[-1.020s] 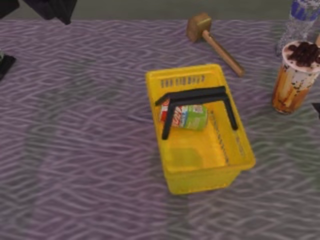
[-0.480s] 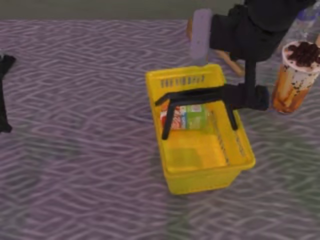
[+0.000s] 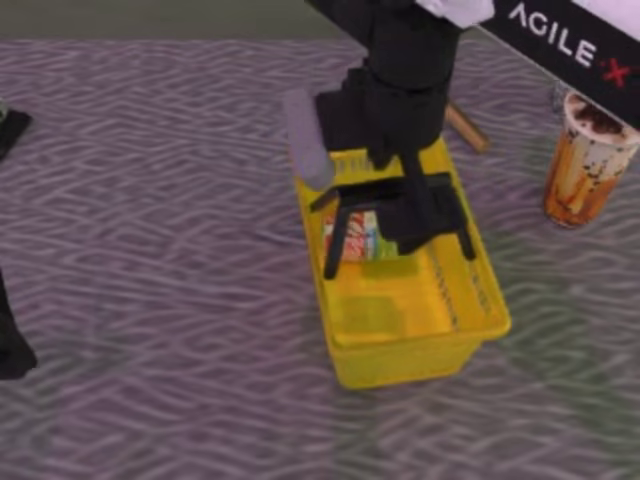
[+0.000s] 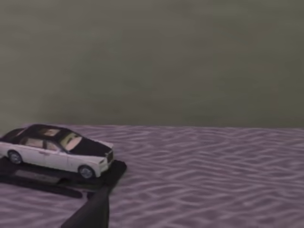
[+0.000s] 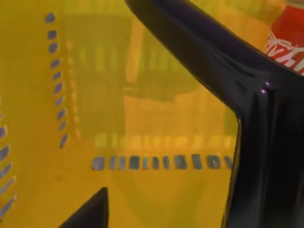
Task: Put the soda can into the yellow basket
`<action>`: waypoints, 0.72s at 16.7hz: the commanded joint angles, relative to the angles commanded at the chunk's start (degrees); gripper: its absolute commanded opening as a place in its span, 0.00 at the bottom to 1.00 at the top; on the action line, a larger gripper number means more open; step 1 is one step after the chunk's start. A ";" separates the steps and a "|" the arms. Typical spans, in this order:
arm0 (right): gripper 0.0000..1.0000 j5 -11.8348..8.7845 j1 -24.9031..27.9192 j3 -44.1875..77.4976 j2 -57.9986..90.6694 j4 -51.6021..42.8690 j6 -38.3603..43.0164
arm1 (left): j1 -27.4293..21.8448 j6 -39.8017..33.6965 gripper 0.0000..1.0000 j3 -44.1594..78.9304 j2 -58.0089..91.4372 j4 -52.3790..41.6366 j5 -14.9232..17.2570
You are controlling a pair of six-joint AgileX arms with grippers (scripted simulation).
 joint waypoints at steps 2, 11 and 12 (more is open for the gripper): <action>1.00 0.02 0.11 0.38 0.29 -0.22 -0.18 | 0.02 0.12 1.00 -0.37 -0.37 -0.21 -0.21; 1.00 0.00 0.13 -5.71 -0.90 4.65 -0.17 | 0.02 0.12 1.00 -0.37 -0.37 -0.21 -0.21; 1.00 0.00 0.15 -6.37 -1.02 5.21 -0.16 | 0.02 0.12 1.00 -0.37 -0.37 -0.21 -0.21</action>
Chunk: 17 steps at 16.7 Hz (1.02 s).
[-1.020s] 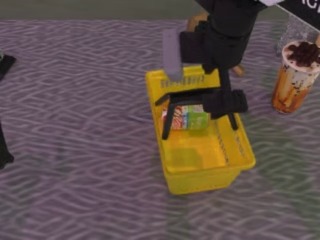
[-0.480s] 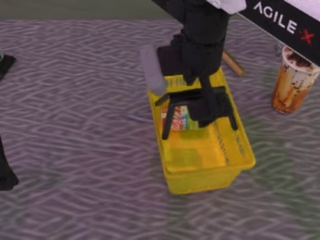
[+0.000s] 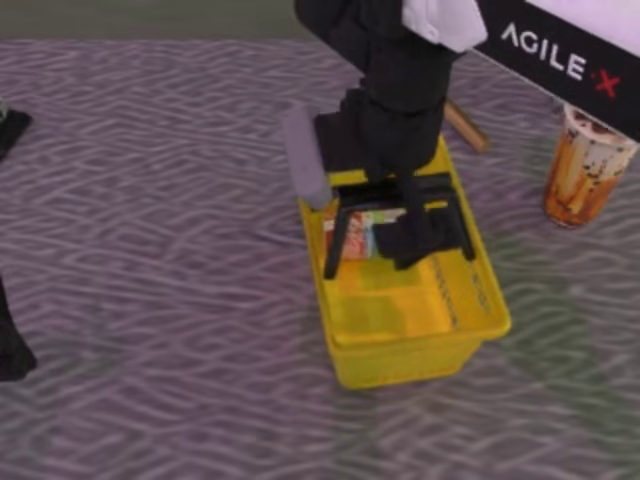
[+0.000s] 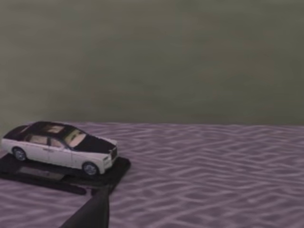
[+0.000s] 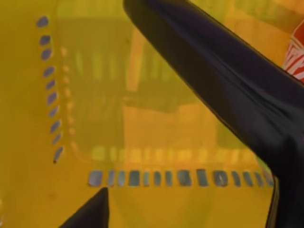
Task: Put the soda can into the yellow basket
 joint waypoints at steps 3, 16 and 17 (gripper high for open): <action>1.00 0.00 0.00 -0.11 -0.01 0.10 0.00 | 0.00 0.00 1.00 0.00 0.00 0.00 0.00; 0.02 0.00 0.00 -0.11 -0.01 0.10 0.00 | 0.00 0.00 1.00 0.00 0.00 0.00 0.00; 0.00 0.00 0.00 -0.11 -0.01 0.10 0.00 | 0.00 0.00 1.00 0.00 0.00 0.00 0.00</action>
